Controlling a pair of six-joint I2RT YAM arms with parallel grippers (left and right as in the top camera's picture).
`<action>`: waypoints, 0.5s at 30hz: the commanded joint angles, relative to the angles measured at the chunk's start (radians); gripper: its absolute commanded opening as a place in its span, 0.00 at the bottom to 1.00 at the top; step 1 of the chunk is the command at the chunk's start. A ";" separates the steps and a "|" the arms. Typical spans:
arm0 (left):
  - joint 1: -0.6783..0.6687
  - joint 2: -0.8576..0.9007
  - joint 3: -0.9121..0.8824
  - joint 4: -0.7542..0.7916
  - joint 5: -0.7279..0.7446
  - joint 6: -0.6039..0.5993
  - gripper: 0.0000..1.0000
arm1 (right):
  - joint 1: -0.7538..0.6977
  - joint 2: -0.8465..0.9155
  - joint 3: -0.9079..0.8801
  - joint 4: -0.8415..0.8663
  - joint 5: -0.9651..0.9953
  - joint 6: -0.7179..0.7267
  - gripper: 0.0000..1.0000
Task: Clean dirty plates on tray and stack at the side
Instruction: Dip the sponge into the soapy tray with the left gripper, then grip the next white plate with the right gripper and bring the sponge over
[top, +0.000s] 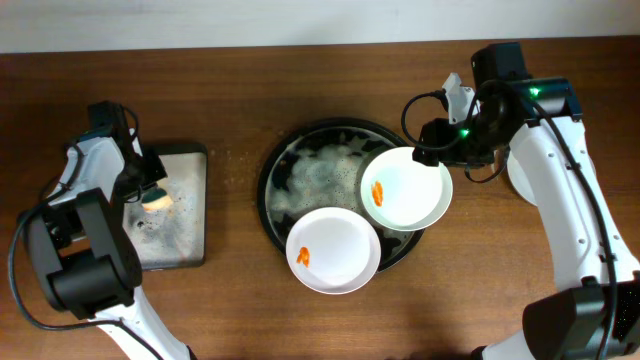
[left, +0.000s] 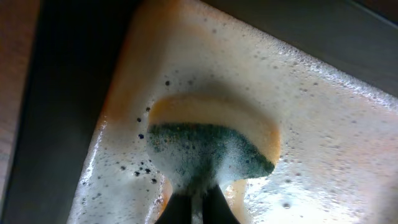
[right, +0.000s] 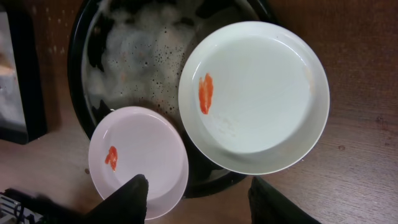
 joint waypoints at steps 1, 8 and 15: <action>0.002 0.007 0.033 -0.027 0.048 0.025 0.00 | 0.004 -0.003 -0.006 0.001 0.009 0.006 0.54; -0.001 -0.144 0.122 -0.165 0.061 0.115 0.00 | 0.004 -0.003 -0.006 0.008 0.009 0.006 0.54; -0.006 -0.159 0.122 -0.233 0.137 0.127 0.00 | 0.004 -0.003 -0.006 0.013 0.009 0.006 0.54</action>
